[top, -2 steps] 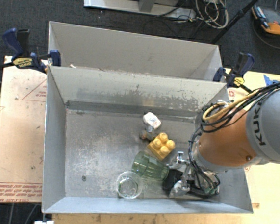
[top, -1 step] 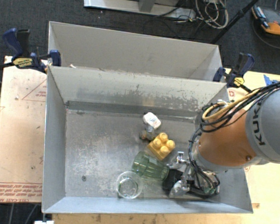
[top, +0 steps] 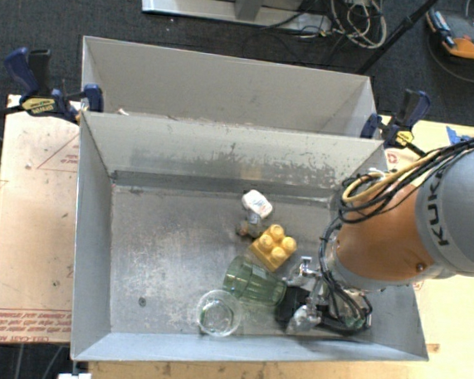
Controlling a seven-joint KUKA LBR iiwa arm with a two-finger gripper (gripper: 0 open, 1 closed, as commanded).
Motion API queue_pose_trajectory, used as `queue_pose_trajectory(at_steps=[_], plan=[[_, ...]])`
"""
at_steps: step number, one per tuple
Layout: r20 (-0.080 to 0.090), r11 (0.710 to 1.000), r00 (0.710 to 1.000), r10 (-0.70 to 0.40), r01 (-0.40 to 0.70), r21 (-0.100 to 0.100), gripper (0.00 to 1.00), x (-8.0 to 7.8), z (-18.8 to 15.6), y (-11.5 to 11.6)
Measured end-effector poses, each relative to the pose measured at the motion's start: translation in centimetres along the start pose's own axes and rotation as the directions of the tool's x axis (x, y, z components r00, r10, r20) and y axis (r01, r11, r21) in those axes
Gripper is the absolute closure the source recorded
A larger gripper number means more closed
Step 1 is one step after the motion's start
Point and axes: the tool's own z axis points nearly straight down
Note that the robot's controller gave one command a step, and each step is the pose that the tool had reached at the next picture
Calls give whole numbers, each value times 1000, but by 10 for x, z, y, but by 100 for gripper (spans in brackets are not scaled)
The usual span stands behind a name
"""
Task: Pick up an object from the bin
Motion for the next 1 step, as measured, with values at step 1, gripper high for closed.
queue_pose_trajectory(at_steps=[1], plan=[[-1, 1000, 1000, -5, 5, 0, 100, 1, -3, 0]])
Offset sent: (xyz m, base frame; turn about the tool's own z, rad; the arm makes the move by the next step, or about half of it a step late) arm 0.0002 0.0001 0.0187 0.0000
